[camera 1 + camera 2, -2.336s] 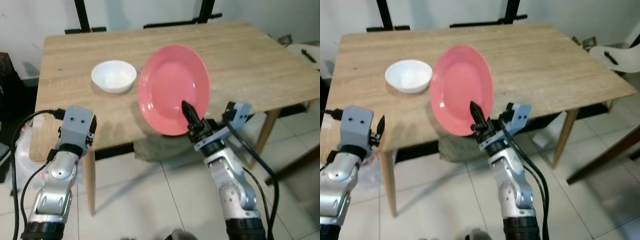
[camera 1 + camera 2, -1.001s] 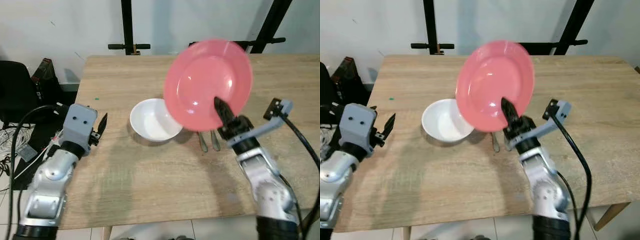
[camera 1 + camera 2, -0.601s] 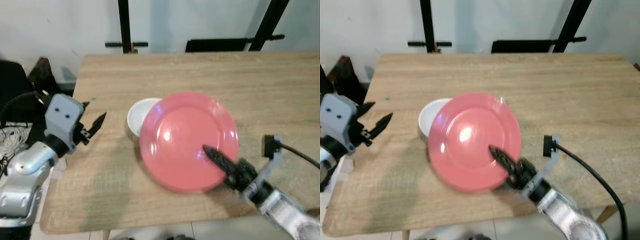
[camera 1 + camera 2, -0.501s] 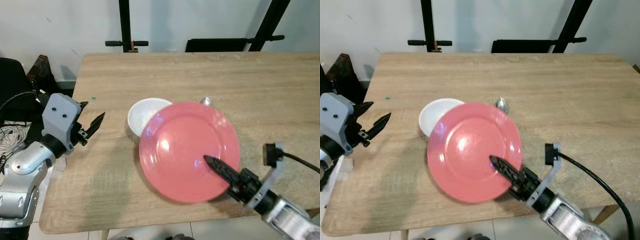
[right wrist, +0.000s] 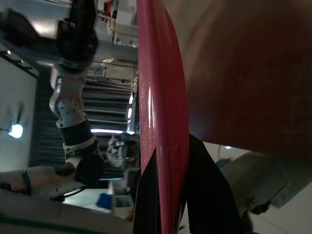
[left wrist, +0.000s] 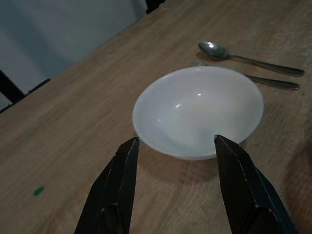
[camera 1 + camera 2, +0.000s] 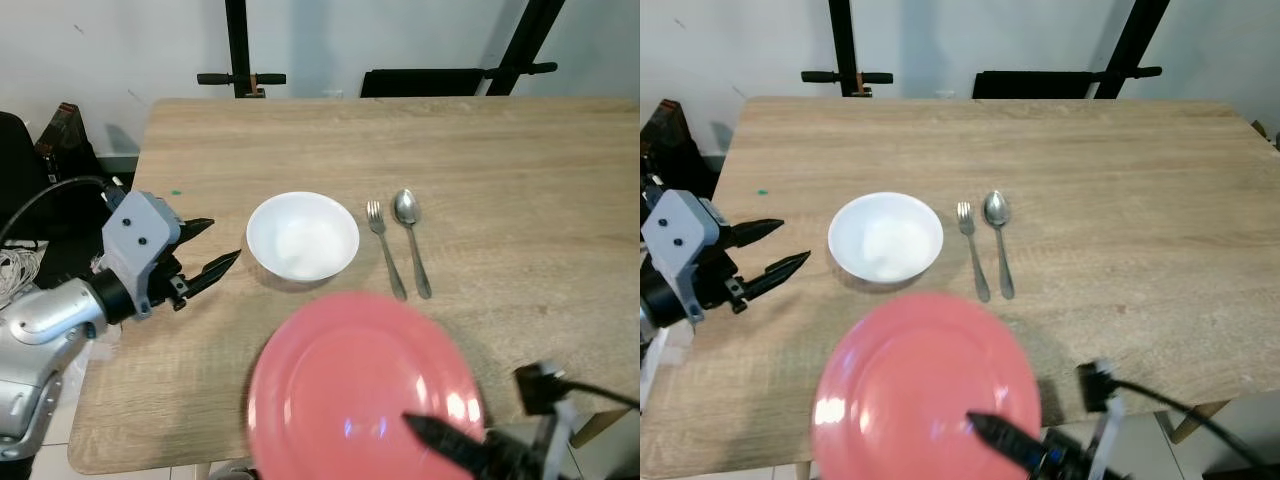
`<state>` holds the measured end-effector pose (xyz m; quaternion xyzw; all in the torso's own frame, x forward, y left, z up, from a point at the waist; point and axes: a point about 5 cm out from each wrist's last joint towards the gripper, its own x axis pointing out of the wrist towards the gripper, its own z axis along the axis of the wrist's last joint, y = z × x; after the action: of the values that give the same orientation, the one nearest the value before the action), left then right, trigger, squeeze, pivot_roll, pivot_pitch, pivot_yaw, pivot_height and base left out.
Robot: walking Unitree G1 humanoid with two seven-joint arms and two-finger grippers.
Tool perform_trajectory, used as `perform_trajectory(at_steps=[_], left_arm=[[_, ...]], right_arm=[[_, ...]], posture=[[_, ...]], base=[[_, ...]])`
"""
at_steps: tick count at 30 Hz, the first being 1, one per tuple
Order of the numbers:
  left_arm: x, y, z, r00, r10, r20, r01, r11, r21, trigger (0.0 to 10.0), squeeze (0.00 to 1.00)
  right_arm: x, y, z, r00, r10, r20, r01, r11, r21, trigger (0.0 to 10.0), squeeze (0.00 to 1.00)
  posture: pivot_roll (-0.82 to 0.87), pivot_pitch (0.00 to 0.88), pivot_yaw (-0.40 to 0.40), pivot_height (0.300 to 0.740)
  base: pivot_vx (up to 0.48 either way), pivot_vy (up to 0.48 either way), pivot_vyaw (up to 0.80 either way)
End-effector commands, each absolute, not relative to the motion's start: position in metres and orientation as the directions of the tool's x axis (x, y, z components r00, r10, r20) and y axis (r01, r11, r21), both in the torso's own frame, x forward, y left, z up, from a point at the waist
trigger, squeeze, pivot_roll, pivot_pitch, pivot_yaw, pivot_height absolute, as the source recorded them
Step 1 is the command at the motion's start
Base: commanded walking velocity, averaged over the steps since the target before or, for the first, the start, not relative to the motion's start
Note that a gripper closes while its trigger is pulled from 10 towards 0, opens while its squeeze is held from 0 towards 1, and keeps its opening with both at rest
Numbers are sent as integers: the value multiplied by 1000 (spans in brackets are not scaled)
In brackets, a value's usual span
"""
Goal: Setting the table
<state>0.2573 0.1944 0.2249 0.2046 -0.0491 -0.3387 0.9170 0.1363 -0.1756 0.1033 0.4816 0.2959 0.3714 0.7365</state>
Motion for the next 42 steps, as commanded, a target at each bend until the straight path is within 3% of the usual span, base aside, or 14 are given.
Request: perform_trajectory(at_steps=[1, 14, 29, 42], left_arm=[[255, 191, 227, 754, -654, -58, 615, 672, 413, 10000, 0], [246, 183, 228, 747, -662, -52, 625, 675, 391, 10000, 0], [244, 179, 224, 746, -664, -56, 631, 678, 378, 10000, 0], [247, 182, 219, 744, -663, -87, 638, 664, 390, 10000, 0]], right_arm=[[141, -173, 100, 561, 824, -84, -238, 258, 937, 10000, 0], [173, -169, 89, 586, 783, -210, -175, 375, 910, 10000, 0], [216, -158, 98, 695, 703, -147, -177, 366, 914, 10000, 0], [216, -158, 103, 693, 713, -112, -208, 346, 915, 10000, 0]], posture=[[-61, 67, 28, 740], [-25, 70, 8, 740], [-20, 59, 26, 740], [-21, 51, 39, 740]], base=[[0, 0, 0], [0, 0, 0], [0, 0, 0], [0, 0, 0]])
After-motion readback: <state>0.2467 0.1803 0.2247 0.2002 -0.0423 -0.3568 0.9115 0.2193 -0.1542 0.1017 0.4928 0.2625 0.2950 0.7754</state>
